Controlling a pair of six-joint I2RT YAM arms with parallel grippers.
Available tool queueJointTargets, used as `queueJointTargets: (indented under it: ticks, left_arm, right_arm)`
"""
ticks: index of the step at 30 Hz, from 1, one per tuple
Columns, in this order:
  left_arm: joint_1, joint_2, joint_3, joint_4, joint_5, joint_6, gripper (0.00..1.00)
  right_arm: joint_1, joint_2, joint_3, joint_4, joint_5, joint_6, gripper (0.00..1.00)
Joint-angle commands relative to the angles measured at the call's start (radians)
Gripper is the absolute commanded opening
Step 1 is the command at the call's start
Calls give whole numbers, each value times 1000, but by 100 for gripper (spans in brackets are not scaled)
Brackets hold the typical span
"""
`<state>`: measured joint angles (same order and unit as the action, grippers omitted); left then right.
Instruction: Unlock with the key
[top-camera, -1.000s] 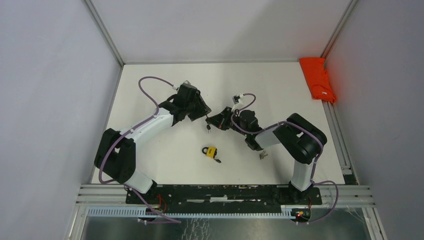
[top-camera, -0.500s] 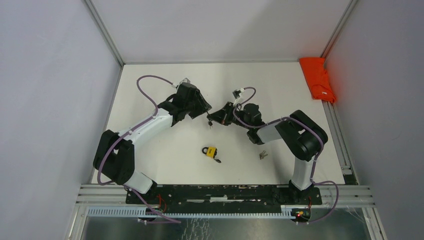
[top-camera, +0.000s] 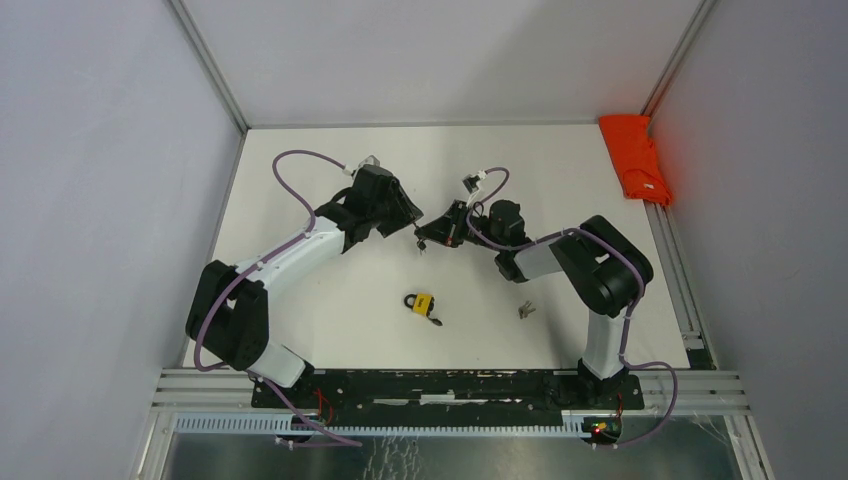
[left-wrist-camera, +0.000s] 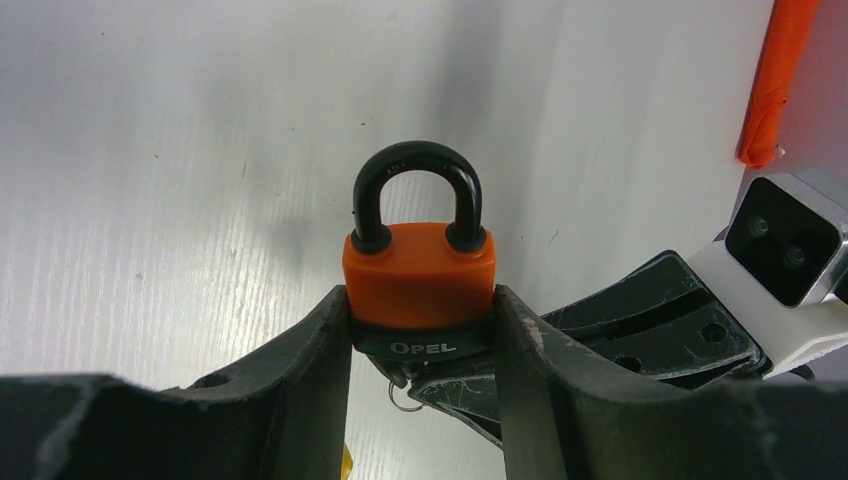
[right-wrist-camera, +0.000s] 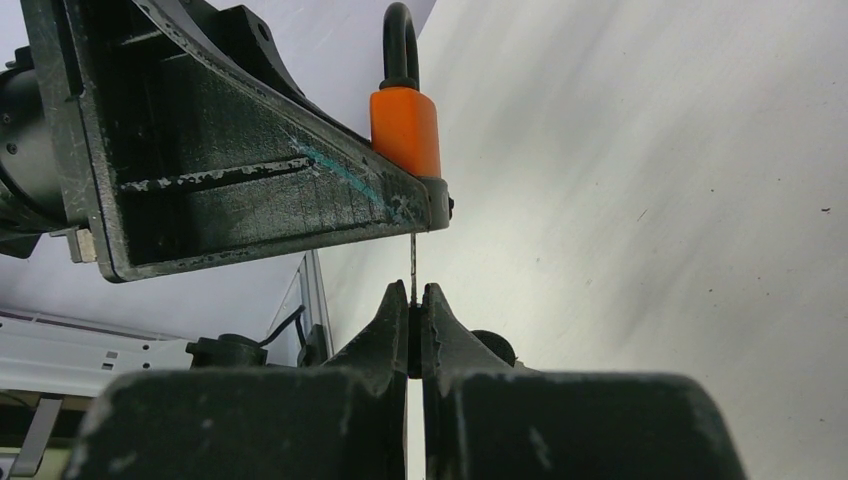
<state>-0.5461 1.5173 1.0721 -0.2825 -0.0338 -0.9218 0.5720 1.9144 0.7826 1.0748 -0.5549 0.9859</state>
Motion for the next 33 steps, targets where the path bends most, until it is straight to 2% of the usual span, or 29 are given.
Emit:
queueJointTargets:
  ticks: [1,21,28,33]
  left_arm:
    - [-68,-25,0,-83,244,-18,2]
    - [-80,-34,-31,-55,270,-35,2]
    - [-61,-12,47,-78,204,2,2]
    - [-7,-21,70,-75,174,15,2]
  right_arm:
    - [-26,8,105,134,143,-39,0]
    - [-32,41,193,84,117,-66,0]
    - [-32,-19,90,102,88,-75,0]
    - [-37,-106,3,46,82,-144,0]
